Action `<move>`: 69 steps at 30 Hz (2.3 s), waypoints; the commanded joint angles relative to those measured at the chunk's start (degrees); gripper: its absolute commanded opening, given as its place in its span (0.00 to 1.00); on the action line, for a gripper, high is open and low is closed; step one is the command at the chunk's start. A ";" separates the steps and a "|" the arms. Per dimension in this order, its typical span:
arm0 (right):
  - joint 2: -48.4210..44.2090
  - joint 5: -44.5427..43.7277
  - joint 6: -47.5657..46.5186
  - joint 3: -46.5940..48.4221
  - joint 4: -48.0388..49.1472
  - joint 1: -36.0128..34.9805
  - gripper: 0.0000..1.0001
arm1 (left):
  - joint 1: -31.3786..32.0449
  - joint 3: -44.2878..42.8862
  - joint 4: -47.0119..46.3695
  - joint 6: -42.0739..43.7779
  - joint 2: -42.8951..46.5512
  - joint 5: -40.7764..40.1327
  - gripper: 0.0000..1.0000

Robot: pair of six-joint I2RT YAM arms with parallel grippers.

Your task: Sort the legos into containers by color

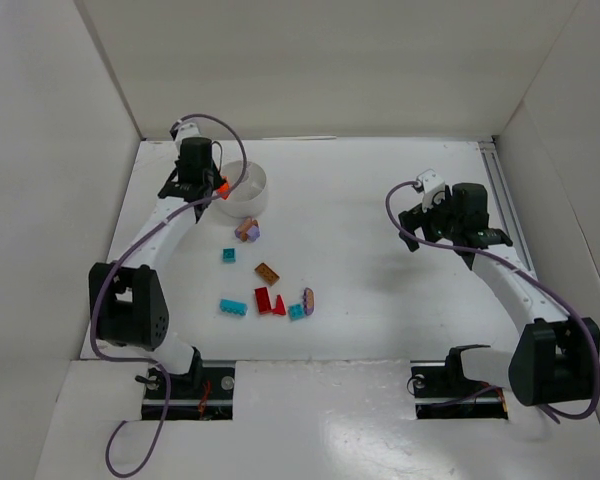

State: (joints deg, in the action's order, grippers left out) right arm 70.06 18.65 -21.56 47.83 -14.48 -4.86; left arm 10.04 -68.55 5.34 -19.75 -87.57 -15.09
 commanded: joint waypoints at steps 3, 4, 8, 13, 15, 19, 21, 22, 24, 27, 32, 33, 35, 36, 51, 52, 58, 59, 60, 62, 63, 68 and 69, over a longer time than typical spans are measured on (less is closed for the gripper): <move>-1.60 -0.90 -0.67 0.15 2.09 0.90 1.00 | -0.90 -8.52 0.81 3.39 -6.46 -0.90 0.04; -2.12 -1.51 -0.67 0.15 2.09 0.91 1.00 | -0.90 -9.22 0.81 3.40 -8.30 -0.90 0.04; -2.12 -2.04 -0.67 0.68 1.56 0.91 1.00 | -1.52 -12.21 1.33 4.10 -12.35 0.41 0.07; -2.12 -2.04 -1.20 0.68 1.03 1.44 1.00 | -1.52 -11.70 1.17 3.49 -13.77 1.81 0.10; -1.60 -2.04 -1.20 1.20 1.03 1.44 1.00 | -1.52 -10.03 0.64 2.96 -13.24 2.52 0.17; -1.60 -2.04 -1.20 1.21 1.03 1.44 1.00 | -1.52 -8.71 -0.50 2.96 -11.92 3.05 0.34; -1.60 -2.04 -1.20 1.21 1.03 1.44 1.00 | -1.52 -8.70 -0.51 3.48 -11.92 3.05 0.36; -2.20 -1.52 -1.20 1.21 1.03 1.44 1.00 | -1.52 -8.70 0.19 3.49 -11.92 3.05 0.36; -2.73 -1.52 -1.73 0.68 1.03 1.44 1.00 | -1.52 -8.70 0.19 3.49 -11.92 3.57 0.36; -4.22 0.41 -2.43 0.07 0.51 1.44 1.00 | -1.52 -8.70 0.81 3.49 -10.52 3.58 0.37; -6.51 -5.28 -4.45 0.07 0.51 -8.39 1.00 | -1.52 -1.61 0.81 1.47 -1.50 5.33 0.89; -6.52 -5.30 -4.45 0.07 1.11 -10.58 1.00 | -1.52 0.16 0.29 0.60 0.54 5.34 0.89; -5.91 -5.30 -4.45 0.07 3.57 -17.59 1.00 | -1.00 4.20 0.28 -2.21 4.67 5.34 1.00; -5.90 -5.30 -4.45 0.07 4.54 -20.07 1.00 | -0.38 7.96 0.28 -3.36 8.78 4.38 1.00; 14.39 -0.73 -16.31 5.96 8.06 -57.26 0.97 | 3.84 31.45 4.86 -21.74 38.43 5.22 1.00; 15.27 -1.51 -16.93 6.48 8.06 -58.93 0.97 | 3.84 32.42 4.85 -22.35 39.05 6.29 1.00; 24.23 -5.02 -17.46 9.55 6.84 -59.47 0.96 | 4.45 34.54 4.76 -22.97 40.72 7.09 1.00; 25.20 -5.73 -17.46 9.56 6.83 -59.47 0.96 | 4.46 34.54 4.76 -23.49 40.72 6.57 1.00; 26.43 -5.73 -17.46 10.25 6.83 -59.47 0.94 | 4.46 34.54 4.76 -23.49 40.72 6.57 1.00; 27.22 -7.05 -17.46 10.78 6.83 -59.47 0.93 | 4.46 34.54 4.76 -23.49 40.72 7.09 1.00; 27.23 -8.36 -16.77 10.79 6.83 -59.47 0.93 | 4.46 34.54 4.76 -23.49 40.72 7.09 1.00; 28.98 -10.48 -16.76 10.79 6.83 -59.47 0.91 | 4.46 35.07 3.71 -23.49 40.72 7.62 1.00; 28.99 -9.70 -16.24 10.79 6.83 -58.95 0.87 | 4.46 35.07 3.71 -23.49 40.72 7.62 1.00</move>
State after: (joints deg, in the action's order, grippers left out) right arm 98.43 9.72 -38.13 56.12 -8.93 -64.40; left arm 14.20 -34.17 11.77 -42.63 -48.07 -8.12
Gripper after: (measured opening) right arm 0.886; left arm 0.997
